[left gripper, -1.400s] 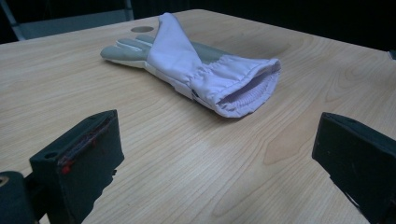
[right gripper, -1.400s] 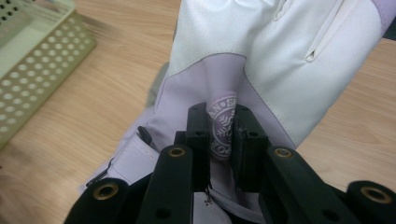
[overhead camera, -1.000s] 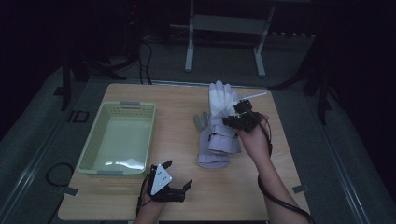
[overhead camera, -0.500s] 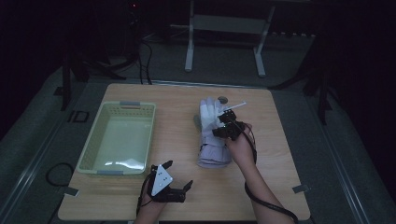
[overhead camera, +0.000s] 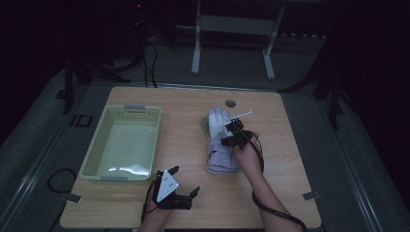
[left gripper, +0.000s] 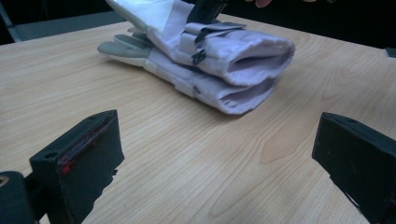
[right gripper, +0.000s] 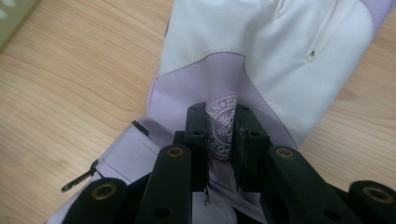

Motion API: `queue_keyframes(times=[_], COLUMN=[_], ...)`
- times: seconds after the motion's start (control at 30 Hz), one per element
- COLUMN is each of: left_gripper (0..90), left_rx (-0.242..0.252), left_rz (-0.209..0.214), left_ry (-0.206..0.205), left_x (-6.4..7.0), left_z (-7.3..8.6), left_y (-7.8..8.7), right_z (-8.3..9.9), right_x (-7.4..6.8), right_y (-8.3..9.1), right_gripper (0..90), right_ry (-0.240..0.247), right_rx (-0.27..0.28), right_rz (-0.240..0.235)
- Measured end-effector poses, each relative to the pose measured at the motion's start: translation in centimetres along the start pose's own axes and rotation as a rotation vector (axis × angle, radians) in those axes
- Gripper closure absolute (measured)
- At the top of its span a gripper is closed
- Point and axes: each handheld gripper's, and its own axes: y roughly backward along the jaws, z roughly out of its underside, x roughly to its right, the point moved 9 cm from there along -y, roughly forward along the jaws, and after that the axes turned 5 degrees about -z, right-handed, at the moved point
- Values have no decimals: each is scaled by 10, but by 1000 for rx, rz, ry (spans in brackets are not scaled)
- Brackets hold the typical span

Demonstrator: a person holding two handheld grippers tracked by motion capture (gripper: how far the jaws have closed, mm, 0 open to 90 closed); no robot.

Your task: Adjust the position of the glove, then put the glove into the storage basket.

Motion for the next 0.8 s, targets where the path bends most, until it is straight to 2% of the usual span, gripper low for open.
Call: queue_keyframes(times=[0.17,0.33,0.43,0.5,0.57,0.6,0.63,0.67,0.73,0.77,0.8], left_gripper=[19,19,19,19,19,19,19,18,19,18,19], left_rx=[-1,-2,-11,-14,-16,-16,-21,-25,-35,-40,-47], left_rz=[1,4,-4,-8,-10,-10,-7,-2,14,25,40], left_ry=[3,4,-6,-9,-4,-4,0,4,6,6,6], left_x=[0,0,1,0,0,0,0,1,3,5,8], left_z=[0,0,1,1,1,1,1,1,1,0,-1], left_y=[0,-1,-1,-1,-1,-1,-2,-2,-4,-5,-6], right_z=[2,-1,-5,-8,-10,-10,-11,-11,-12,-11,-10], right_x=[5,1,-2,-2,-1,-1,0,0,2,3,5], right_y=[2,7,15,23,32,32,37,41,51,56,59], right_gripper=[771,649,474,389,334,334,279,234,219,170,167], right_ry=[-5,26,39,40,47,47,60,75,92,116,129], right_rx=[-1,30,75,108,141,141,158,170,211,221,221], right_rz=[-4,-27,-78,-91,-100,-100,-108,-122,-134,-143,-139])
